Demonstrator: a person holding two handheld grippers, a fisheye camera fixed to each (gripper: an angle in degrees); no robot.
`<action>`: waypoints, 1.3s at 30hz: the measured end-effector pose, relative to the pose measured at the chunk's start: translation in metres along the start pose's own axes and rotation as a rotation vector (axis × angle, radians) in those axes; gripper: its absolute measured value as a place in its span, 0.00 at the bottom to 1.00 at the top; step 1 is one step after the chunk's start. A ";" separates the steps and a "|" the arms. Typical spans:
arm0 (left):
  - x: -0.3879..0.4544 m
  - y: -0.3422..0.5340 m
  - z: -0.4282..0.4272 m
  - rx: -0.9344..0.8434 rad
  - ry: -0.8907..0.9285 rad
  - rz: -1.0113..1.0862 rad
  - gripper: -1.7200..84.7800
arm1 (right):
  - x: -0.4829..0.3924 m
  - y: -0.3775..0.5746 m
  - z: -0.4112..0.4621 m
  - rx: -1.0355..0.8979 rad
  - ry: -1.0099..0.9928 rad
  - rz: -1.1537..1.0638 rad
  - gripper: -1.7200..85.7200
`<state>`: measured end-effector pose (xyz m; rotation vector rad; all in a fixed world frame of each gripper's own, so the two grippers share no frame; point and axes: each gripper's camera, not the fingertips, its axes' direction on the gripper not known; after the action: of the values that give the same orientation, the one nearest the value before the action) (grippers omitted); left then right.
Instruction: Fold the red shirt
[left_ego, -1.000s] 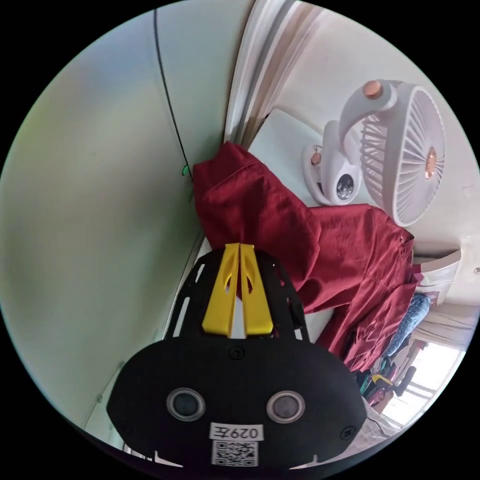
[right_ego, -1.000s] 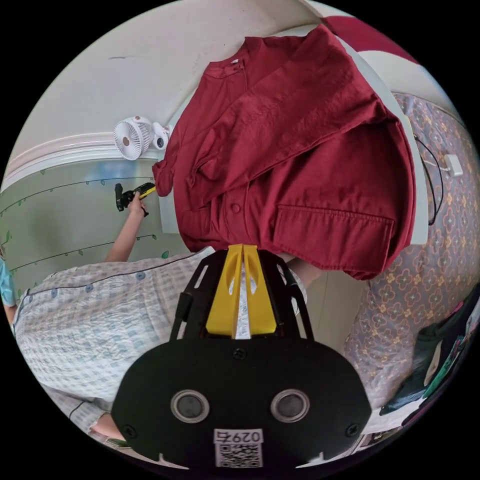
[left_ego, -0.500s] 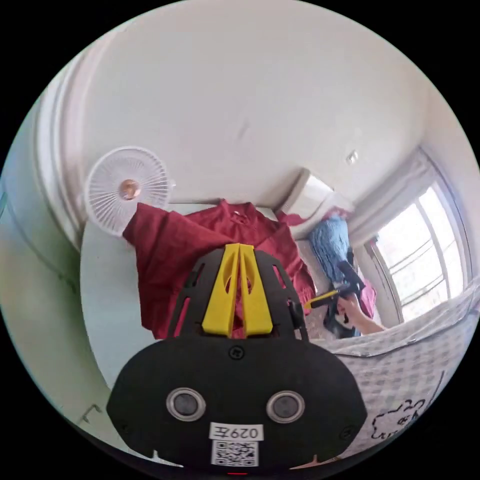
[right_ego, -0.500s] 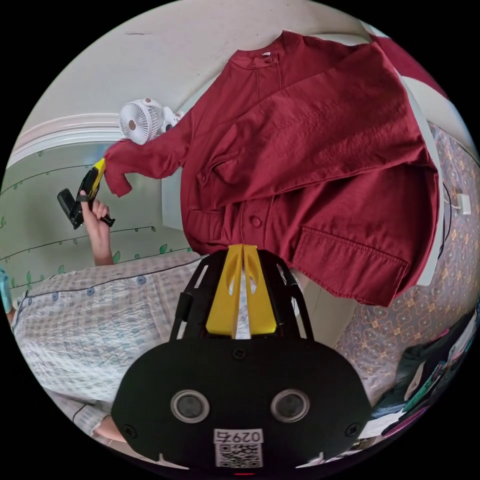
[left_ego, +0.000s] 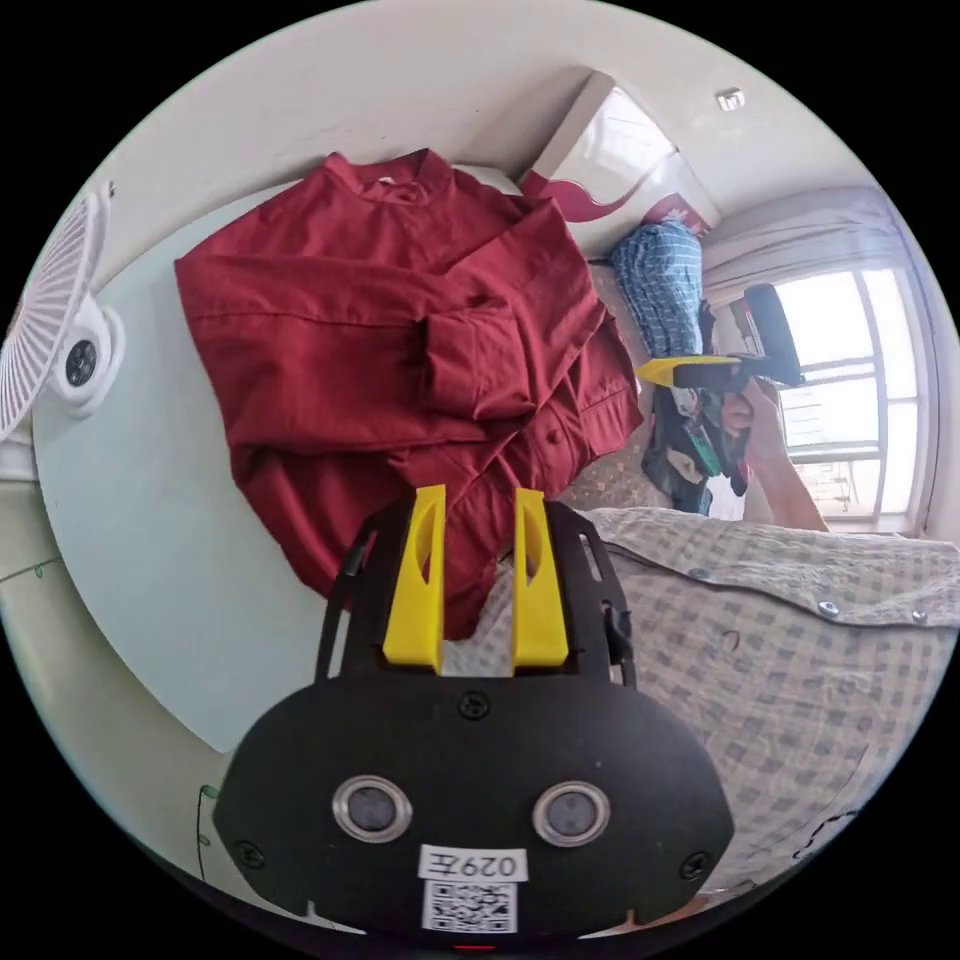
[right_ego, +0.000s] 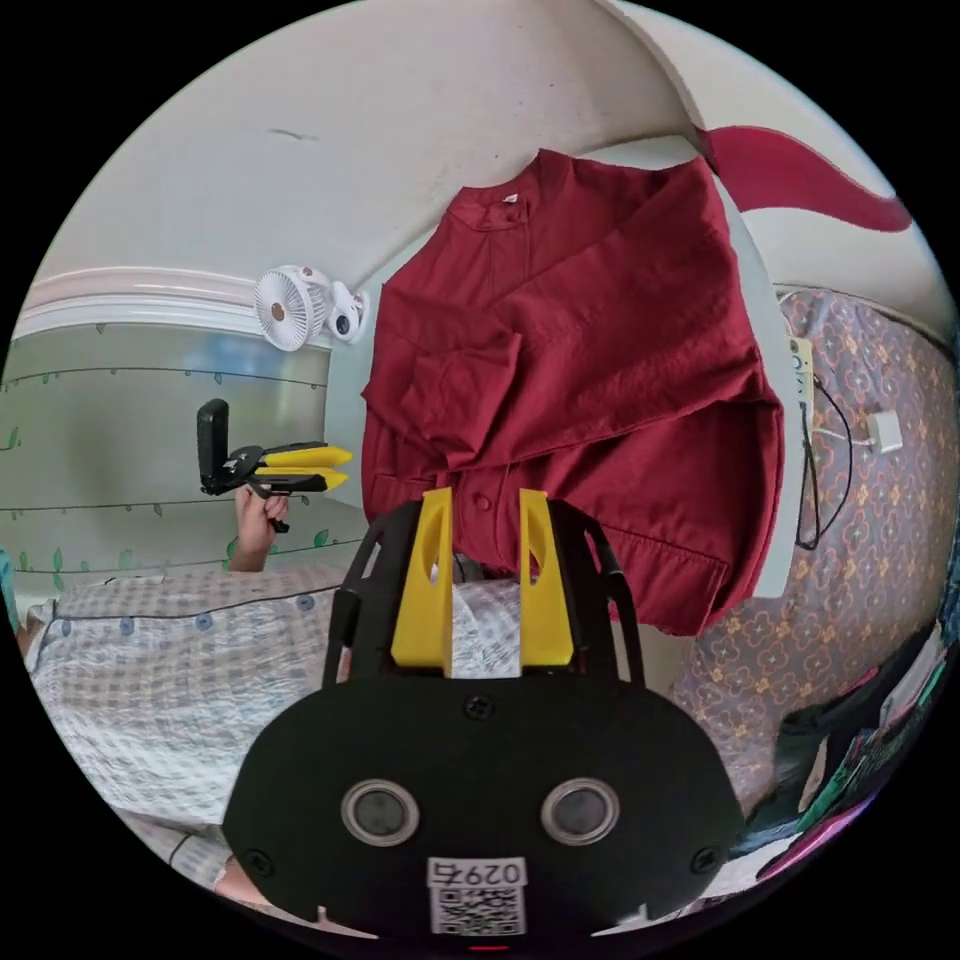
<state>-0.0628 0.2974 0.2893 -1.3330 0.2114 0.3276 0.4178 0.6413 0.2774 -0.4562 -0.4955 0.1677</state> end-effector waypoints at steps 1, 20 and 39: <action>-0.003 0.001 0.000 0.004 0.000 -0.018 0.14 | -0.005 -0.008 0.005 -0.017 -0.005 -0.023 0.14; -0.024 0.004 0.036 0.146 0.175 -0.235 0.11 | -0.022 -0.047 -0.090 0.315 -0.009 -0.164 0.03; -0.010 -0.143 0.116 -0.141 0.006 -0.105 0.17 | 0.180 -0.006 -0.111 0.226 -0.142 0.399 0.15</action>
<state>-0.0256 0.3801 0.4498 -1.4791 0.1244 0.2536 0.6295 0.6408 0.2687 -0.3181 -0.5135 0.6379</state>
